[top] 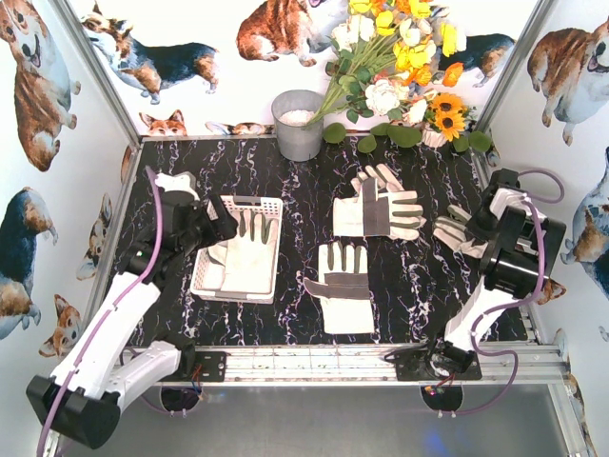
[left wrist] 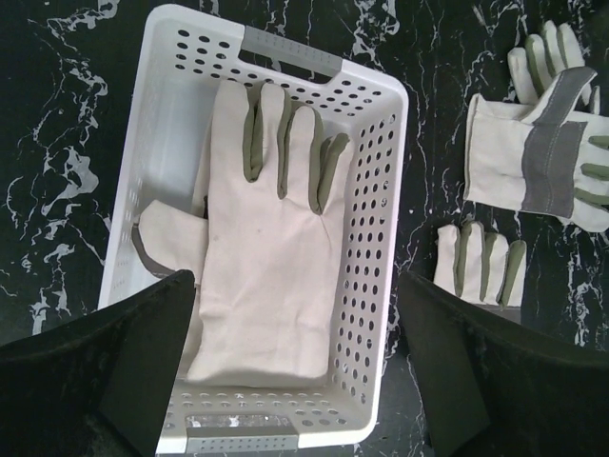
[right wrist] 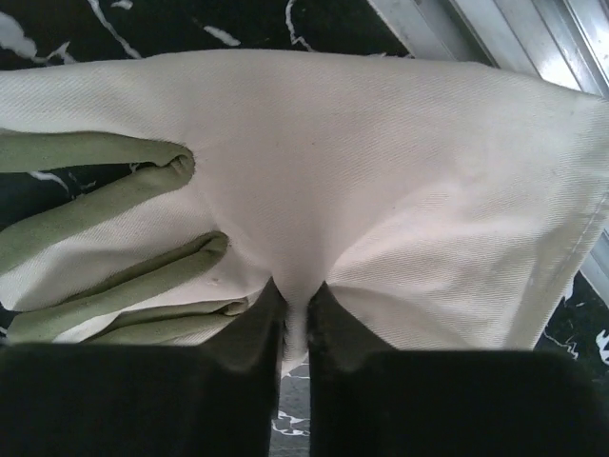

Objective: Put the gloves into the storage basket
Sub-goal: Pick up the glove from the center of the board, then pair the glove with the glove.

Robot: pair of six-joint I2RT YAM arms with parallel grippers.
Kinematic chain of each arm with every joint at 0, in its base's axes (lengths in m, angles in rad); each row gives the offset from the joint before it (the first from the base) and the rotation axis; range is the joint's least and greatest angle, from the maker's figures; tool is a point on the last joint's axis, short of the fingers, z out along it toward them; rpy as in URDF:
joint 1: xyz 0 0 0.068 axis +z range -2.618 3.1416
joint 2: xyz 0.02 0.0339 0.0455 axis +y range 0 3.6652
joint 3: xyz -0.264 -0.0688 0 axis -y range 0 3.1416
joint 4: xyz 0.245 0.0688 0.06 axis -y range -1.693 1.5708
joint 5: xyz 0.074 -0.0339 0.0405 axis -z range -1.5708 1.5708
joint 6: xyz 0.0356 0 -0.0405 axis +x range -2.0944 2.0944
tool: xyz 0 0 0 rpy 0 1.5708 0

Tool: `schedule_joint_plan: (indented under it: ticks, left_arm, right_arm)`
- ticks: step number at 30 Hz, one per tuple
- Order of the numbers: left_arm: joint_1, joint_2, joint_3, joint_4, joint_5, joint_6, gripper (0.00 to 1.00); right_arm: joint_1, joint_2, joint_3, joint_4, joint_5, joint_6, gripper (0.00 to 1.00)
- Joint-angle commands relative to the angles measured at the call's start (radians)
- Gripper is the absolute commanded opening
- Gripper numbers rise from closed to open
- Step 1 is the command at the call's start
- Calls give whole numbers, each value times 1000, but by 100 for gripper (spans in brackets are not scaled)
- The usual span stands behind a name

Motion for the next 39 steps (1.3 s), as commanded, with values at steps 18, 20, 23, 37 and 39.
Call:
schedule_joint_plan:
  ticks: [18,20,23,37,39]
  left_arm:
    - [20,-96,-96,150,218,63,79]
    - [18,-108,-97,186,260,85,78]
    - [18,-128,-109,211,294,114,77]
    - [-119,-112,-223,458,410,70,72]
    - [-182,-77,-197,485,385,79,73]
  right_arm:
    - [105,-452,-90,-92,-531,163,0]
    - [133,-486,-92,-104,-635,199,0]
    - [171,-554,-111,-85,-768,284,0]
    - [588,-689,-215,553,-1258,895,0]
    - [652,-677,-235,704,-1282,990,0]
